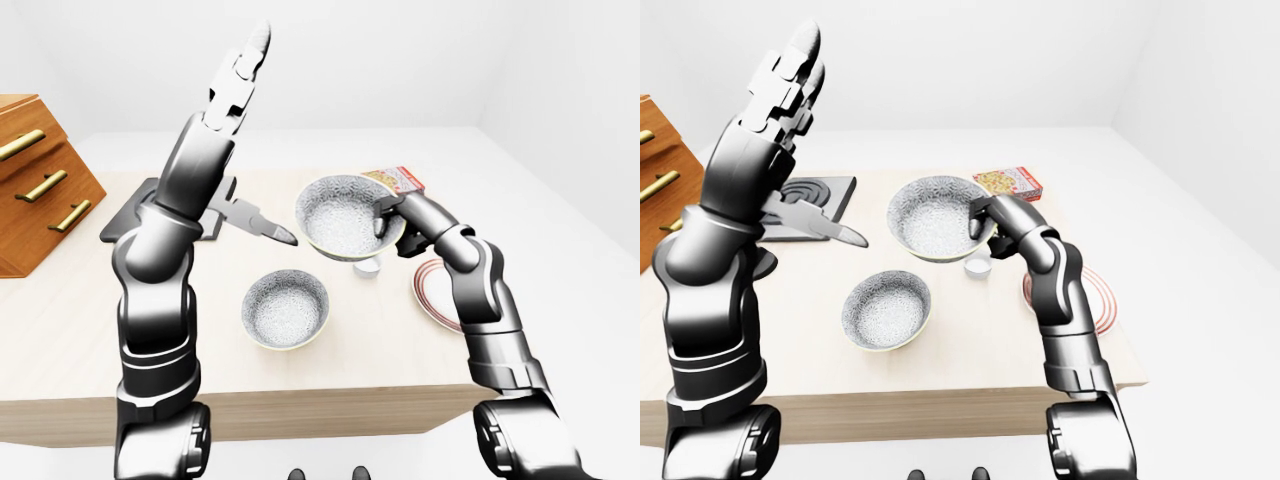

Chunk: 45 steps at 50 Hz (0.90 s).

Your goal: Pick the akita bowl from table center and place it on the plate.

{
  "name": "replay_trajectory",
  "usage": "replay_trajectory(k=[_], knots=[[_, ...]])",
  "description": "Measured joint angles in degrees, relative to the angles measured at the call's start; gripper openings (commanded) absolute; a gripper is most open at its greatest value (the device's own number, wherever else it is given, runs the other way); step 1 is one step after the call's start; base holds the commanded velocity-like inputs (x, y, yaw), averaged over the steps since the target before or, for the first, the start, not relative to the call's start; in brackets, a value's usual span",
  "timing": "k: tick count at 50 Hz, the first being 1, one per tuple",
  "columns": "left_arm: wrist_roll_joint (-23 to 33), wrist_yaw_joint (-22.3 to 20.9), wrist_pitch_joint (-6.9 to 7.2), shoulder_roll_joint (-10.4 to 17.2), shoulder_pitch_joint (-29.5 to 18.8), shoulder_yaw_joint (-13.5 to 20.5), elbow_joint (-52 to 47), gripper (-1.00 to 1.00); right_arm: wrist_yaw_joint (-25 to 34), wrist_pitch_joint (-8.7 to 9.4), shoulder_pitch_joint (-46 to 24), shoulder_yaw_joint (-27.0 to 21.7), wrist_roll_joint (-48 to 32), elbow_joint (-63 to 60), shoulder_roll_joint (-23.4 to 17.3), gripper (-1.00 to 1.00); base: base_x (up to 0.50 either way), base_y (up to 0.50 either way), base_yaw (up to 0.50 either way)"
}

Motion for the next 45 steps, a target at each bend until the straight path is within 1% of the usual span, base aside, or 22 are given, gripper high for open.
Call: replay_trajectory(k=[3,12,20,33,45], knots=[[-0.5,0.56,0.0,0.26,0.59,0.09,-0.19,1.0,0.18,0.0,0.54,-0.36,0.09,-0.89,-0.41,-1.0,0.0,0.0,0.0],[-1.78,2.86,0.0,0.17,4.39,1.07,-1.91,1.0,0.21,0.0,4.52,-3.12,0.96,-5.15,-2.78,-1.0,0.0,0.0,0.0],[-2.73,3.96,0.0,0.11,6.53,1.45,-2.84,1.0,0.14,0.0,8.11,-5.73,1.88,-8.13,-4.88,-1.0,0.0,0.0,0.0],[-3.5,4.79,0.0,-0.08,7.88,1.46,-2.86,1.0,-0.8,0.0,15.21,-11.11,3.7,-10.69,-7.87,-1.0,0.0,0.0,0.0],[-3.59,4.98,0.0,-0.4,8.17,1.1,-2.5,1.0,-2.04,0.0,21.57,-16.57,5.22,-9.7,-9.92,-1.0,0.0,0.0,0.0]])
